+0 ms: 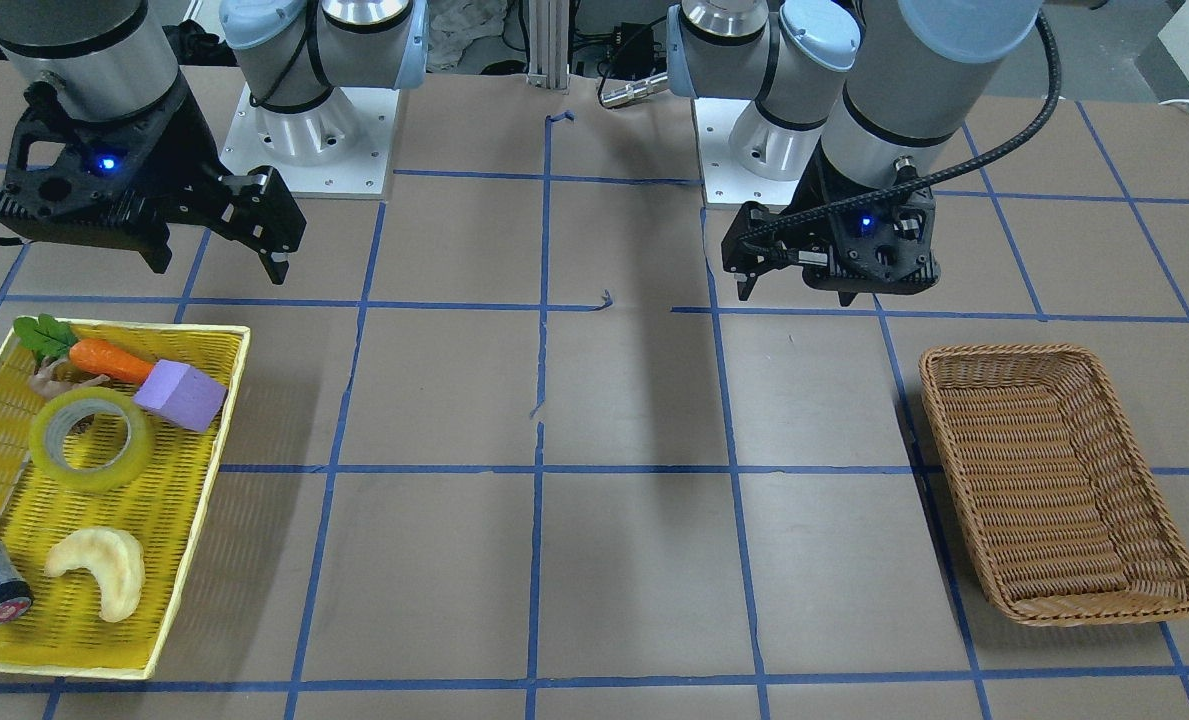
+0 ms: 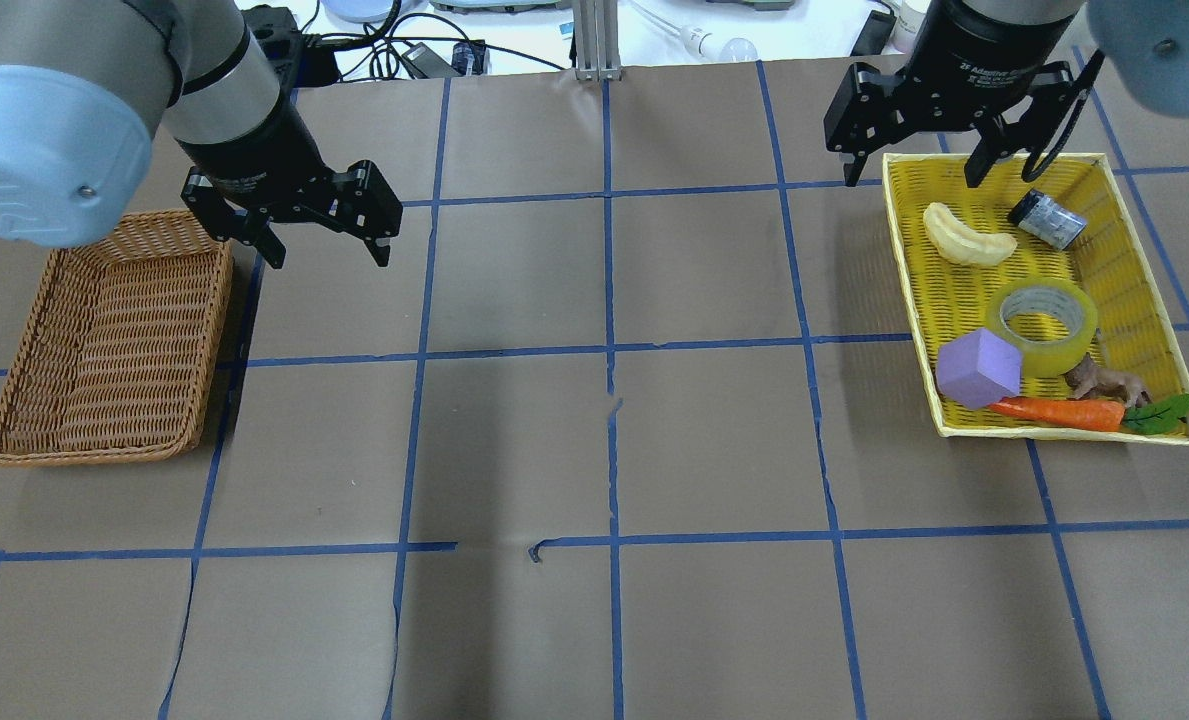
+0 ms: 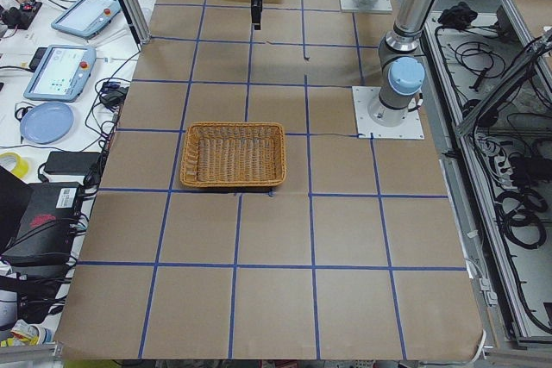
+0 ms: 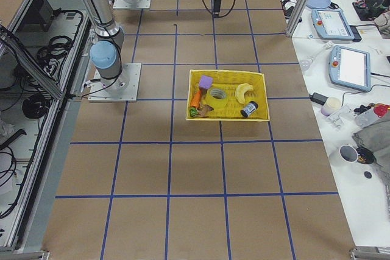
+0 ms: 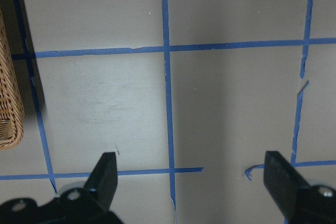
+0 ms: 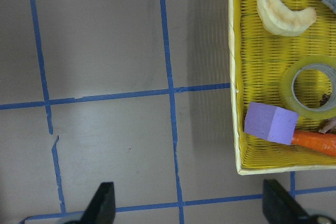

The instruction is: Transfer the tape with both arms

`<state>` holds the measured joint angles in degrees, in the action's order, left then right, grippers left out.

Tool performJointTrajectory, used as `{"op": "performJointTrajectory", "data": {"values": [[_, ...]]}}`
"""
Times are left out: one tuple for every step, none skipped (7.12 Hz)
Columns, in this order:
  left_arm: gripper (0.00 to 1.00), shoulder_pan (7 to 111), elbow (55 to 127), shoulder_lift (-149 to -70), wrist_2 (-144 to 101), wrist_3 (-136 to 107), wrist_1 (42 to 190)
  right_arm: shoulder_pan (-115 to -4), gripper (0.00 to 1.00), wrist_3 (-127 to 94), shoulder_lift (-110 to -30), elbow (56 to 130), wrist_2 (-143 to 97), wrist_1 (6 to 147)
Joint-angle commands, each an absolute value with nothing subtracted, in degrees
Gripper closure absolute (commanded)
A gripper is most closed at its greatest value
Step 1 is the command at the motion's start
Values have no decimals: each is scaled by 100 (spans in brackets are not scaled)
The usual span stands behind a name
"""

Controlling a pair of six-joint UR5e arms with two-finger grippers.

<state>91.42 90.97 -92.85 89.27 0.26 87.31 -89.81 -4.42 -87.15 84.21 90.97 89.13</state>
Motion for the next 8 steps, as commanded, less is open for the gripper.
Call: {"op": "performJointTrajectory", "data": {"values": [[0,9149,9097,-9273,8895,26,8736,-8939,0,-413,-8666,8402,9131,8912],[0,9149,9097,-9272,8903,26,8736,-8878,0,-100,-8579,8385,9158,8938],[0,9141,9097,-9290,8929,26,8702,-8686,0,130,-8535,8376,9315,8930],[0,9141,9105,-9334,8912,44,8736,-8405,0,593,-8412,8367,9360,8921],[0,9141,9105,-9334,8930,44,8754,-8141,0,1154,-8211,8385,9369,8999],[0,9141,9105,-9334,8930,44,8754,-7886,0,1726,-7965,8428,9526,9070],[0,9141,9105,-9334,8921,44,8754,-7536,0,2401,-7771,8481,9736,9236],[0,9141,9097,-9334,8877,35,8754,-7149,0,2791,-7482,8595,9756,9629]]}}
